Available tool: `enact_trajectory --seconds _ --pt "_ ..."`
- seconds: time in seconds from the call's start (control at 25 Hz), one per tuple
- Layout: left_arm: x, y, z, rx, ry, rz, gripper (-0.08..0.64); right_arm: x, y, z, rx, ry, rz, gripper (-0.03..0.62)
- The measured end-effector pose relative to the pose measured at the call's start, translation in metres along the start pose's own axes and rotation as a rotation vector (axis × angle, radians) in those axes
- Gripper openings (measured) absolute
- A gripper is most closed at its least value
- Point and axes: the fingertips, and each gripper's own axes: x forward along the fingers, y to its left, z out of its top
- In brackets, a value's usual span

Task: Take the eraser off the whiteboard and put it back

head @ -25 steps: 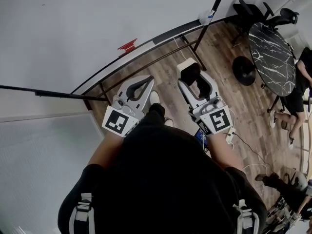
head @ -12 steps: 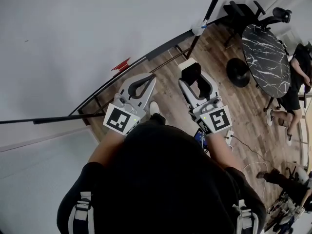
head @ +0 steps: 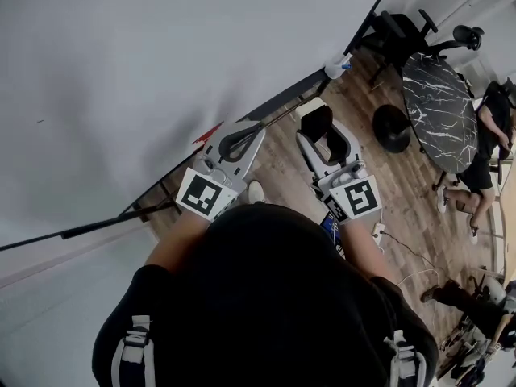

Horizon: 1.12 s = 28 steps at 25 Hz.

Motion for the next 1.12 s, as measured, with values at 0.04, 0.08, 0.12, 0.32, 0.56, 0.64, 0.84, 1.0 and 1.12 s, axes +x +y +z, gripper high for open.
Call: enact_trajectory --seconds 0.04,0.08,0.12,0.32,0.56,0.64,0.84,1.0,1.12 --pt "0.001 0.005 0.000 -0.003 -0.004 -0.004 0.005 0.007 -0.001 0.000 0.001 -0.004 -0.001 0.225" --pt "0.002 0.010 -0.001 -0.007 -0.006 -0.008 0.005 0.014 -0.001 0.000 0.002 -0.003 -0.004 0.225" --pt "0.002 0.015 -0.003 -0.012 -0.006 -0.011 0.005 0.020 -0.001 -0.001 0.001 0.001 -0.010 0.225" --pt "0.009 0.033 -0.010 -0.025 -0.005 -0.032 0.005 0.041 -0.007 -0.008 -0.015 0.022 -0.037 0.225" --pt "0.020 0.040 -0.014 -0.028 0.004 -0.047 0.005 0.051 -0.020 -0.012 0.001 0.024 -0.043 0.225" --pt "0.029 0.050 -0.021 -0.034 0.007 -0.046 0.005 0.062 -0.030 -0.021 0.000 0.036 -0.045 0.225" --pt "0.049 0.057 -0.025 -0.027 0.016 -0.023 0.005 0.079 -0.048 -0.020 0.028 0.012 0.002 0.225" --pt "0.068 0.062 -0.028 -0.018 0.017 0.010 0.005 0.093 -0.074 -0.027 0.000 0.032 0.021 0.225" --pt "0.077 0.069 -0.030 -0.023 0.024 0.052 0.005 0.108 -0.090 -0.026 0.008 0.030 0.045 0.225"
